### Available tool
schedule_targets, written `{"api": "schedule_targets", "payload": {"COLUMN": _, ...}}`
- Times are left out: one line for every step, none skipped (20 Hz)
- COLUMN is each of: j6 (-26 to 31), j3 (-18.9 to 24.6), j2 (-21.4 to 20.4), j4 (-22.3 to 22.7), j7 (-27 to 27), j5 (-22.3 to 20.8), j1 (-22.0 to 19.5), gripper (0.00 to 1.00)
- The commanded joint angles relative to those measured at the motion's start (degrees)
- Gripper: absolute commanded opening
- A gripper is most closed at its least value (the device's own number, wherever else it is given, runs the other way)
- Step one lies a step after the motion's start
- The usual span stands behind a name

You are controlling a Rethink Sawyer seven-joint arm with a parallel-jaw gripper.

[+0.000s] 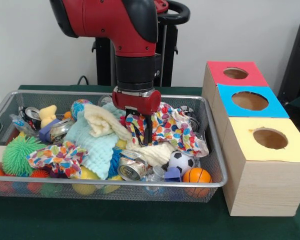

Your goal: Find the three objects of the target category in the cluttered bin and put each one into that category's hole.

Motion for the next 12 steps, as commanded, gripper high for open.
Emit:
{"api": "schedule_targets", "payload": {"j6": 5.5, "j3": 0.5, "j2": 1.8, "j4": -1.4, "j7": 3.4, "j5": 1.0, "j1": -1.4, "gripper": 1.0}}
{"api": "schedule_targets", "payload": {"j6": 6.5, "j3": 0.4, "j2": 0.0, "j4": -0.2, "j7": 3.6, "j5": 1.3, "j1": -1.1, "gripper": 1.0}}
{"api": "schedule_targets", "payload": {"j6": 7.6, "j3": 0.1, "j2": -2.6, "j4": 1.1, "j7": 3.7, "j5": 1.6, "j1": -0.8, "gripper": 1.0}}
{"api": "schedule_targets", "payload": {"j6": 9.2, "j3": 0.2, "j2": -5.8, "j4": 2.8, "j7": 3.8, "j5": 2.0, "j1": -0.6, "gripper": 1.0}}
{"api": "schedule_targets", "payload": {"j6": 11.6, "j3": 0.0, "j2": -8.8, "j4": 4.2, "j7": 3.6, "j5": 2.7, "j1": -0.3, "gripper": 1.0}}
{"api": "schedule_targets", "payload": {"j6": 14.2, "j3": 0.0, "j2": -11.3, "j4": 4.9, "j7": 3.4, "j5": 3.5, "j1": -0.1, "gripper": 1.0}}
{"api": "schedule_targets", "payload": {"j6": 16.5, "j3": 0.0, "j2": -13.5, "j4": 5.7, "j7": 3.2, "j5": 4.1, "j1": 0.2, "gripper": 1.0}}
{"api": "schedule_targets", "payload": {"j6": 18.8, "j3": 0.0, "j2": -15.7, "j4": 6.4, "j7": 3.0, "j5": 4.7, "j1": 0.5, "gripper": 1.0}}
{"api": "schedule_targets", "payload": {"j6": 20.6, "j3": -0.3, "j2": -17.5, "j4": 6.9, "j7": 2.9, "j5": 5.2, "j1": 0.9, "gripper": 1.0}}
{"api": "schedule_targets", "payload": {"j6": 22.0, "j3": -0.8, "j2": -18.8, "j4": 7.1, "j7": 2.9, "j5": 5.4, "j1": 1.5, "gripper": 1.0}}
{"api": "schedule_targets", "payload": {"j6": 22.8, "j3": -0.8, "j2": -19.6, "j4": 7.3, "j7": 2.8, "j5": 5.5, "j1": 1.6, "gripper": 1.0}}
{"api": "schedule_targets", "payload": {"j6": 23.6, "j3": -0.8, "j2": -20.4, "j4": 7.5, "j7": 2.8, "j5": 5.6, "j1": 1.6, "gripper": 1.0}}
